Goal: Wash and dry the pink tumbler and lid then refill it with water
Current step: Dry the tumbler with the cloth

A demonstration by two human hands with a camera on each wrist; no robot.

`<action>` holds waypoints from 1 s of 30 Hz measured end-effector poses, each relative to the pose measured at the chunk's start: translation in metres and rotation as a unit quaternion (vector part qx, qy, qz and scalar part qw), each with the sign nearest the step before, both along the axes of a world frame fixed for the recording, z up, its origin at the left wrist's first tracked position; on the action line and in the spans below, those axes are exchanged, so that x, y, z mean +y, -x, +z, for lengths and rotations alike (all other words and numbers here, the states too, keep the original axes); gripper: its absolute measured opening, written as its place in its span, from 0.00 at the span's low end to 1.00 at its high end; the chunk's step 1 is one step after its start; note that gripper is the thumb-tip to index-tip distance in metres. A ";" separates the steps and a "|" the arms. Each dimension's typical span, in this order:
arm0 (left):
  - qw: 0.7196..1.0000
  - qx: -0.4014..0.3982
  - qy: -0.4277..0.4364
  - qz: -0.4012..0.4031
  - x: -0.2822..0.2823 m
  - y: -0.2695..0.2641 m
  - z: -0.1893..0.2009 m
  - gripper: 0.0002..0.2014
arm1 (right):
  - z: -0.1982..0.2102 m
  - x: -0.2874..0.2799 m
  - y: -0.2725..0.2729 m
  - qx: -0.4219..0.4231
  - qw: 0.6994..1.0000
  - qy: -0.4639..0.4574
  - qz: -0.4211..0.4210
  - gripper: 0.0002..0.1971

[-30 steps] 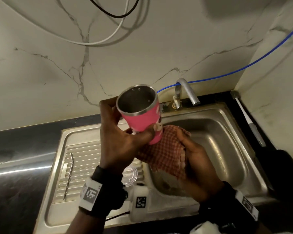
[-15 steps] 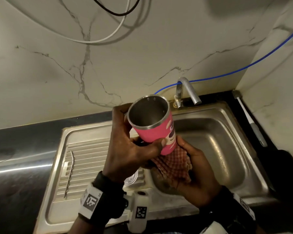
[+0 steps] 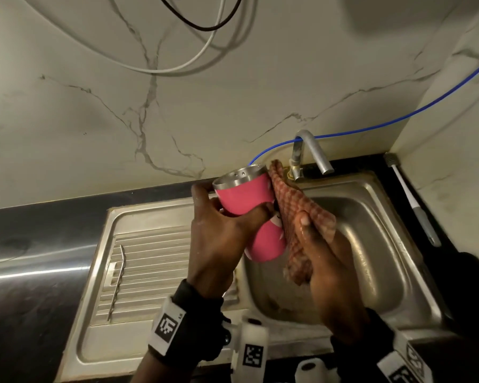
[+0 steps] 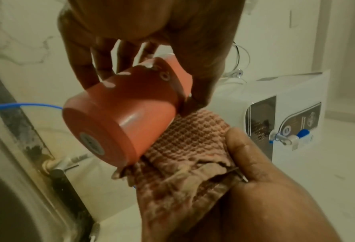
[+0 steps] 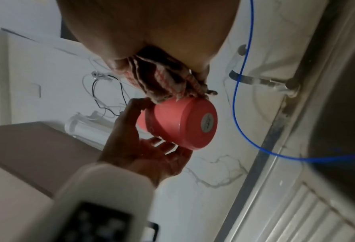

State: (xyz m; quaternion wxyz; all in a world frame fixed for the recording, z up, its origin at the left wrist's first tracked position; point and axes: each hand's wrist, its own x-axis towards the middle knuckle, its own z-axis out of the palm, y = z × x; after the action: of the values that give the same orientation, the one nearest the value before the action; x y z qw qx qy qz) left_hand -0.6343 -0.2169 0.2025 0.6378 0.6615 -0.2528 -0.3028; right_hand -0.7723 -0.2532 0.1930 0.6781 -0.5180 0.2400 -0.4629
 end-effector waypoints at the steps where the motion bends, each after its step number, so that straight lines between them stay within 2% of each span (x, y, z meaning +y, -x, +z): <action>1: 0.999 0.030 -0.012 0.004 -0.001 0.002 0.001 0.40 | -0.004 0.002 0.001 0.029 0.999 0.042 0.017 0.22; 2: 0.998 0.060 -0.023 0.007 -0.001 0.002 0.004 0.39 | -0.009 0.003 0.002 0.064 0.995 0.072 0.030 0.23; 4: 0.992 0.115 -0.041 0.007 0.000 -0.001 0.011 0.30 | -0.017 0.003 0.004 0.121 0.985 0.116 0.039 0.27; 6: 0.986 0.157 -0.053 -0.003 0.002 -0.004 0.015 0.23 | -0.022 0.001 0.004 0.133 0.981 0.140 0.028 0.30; 10: 0.979 0.190 -0.077 -0.009 0.005 -0.008 0.020 0.23 | -0.025 -0.004 -0.001 0.183 0.954 0.236 -0.006 0.29; 12: 0.976 0.199 -0.091 -0.016 0.003 -0.008 0.022 0.21 | -0.028 -0.006 -0.004 0.238 0.915 0.326 -0.012 0.28; 14: 0.973 0.208 -0.097 -0.022 0.003 -0.007 0.023 0.18 | -0.030 -0.008 -0.005 0.300 0.860 0.413 -0.013 0.28; 19: 0.970 0.219 -0.096 -0.040 0.003 -0.010 0.019 0.15 | -0.031 -0.013 0.001 0.364 0.760 0.537 0.030 0.26; 21: 0.970 0.221 -0.094 -0.042 0.004 -0.011 0.016 0.15 | -0.031 -0.013 0.006 0.381 0.731 0.563 0.055 0.26; 22: 0.970 0.222 -0.093 -0.043 0.004 -0.011 0.015 0.16 | -0.030 -0.013 0.008 0.379 0.728 0.568 0.062 0.26; 24: 0.970 0.220 -0.094 -0.045 0.004 -0.009 0.013 0.19 | -0.027 -0.012 0.010 0.344 0.753 0.557 0.064 0.24; 26: 0.971 0.217 -0.087 -0.054 0.005 -0.010 0.011 0.16 | -0.029 -0.013 0.010 0.269 0.826 0.494 0.042 0.21; 28: 0.970 0.218 -0.075 -0.072 0.006 -0.010 0.010 0.12 | -0.031 -0.016 0.010 0.199 0.906 0.372 0.022 0.19; 29: 0.970 0.215 -0.071 -0.084 0.007 -0.010 0.010 0.10 | -0.032 -0.017 0.011 0.178 0.928 0.327 0.023 0.19; 30: 0.971 0.206 -0.072 -0.096 0.008 -0.009 0.010 0.10 | -0.032 -0.017 0.012 0.170 0.934 0.312 0.028 0.19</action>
State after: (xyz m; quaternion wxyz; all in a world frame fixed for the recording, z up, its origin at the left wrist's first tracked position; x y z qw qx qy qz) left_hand -0.6250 -0.2088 0.2126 0.5944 0.6020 -0.1562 -0.5097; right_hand -0.7843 -0.2699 0.1611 0.4439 -0.7810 0.1800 -0.4006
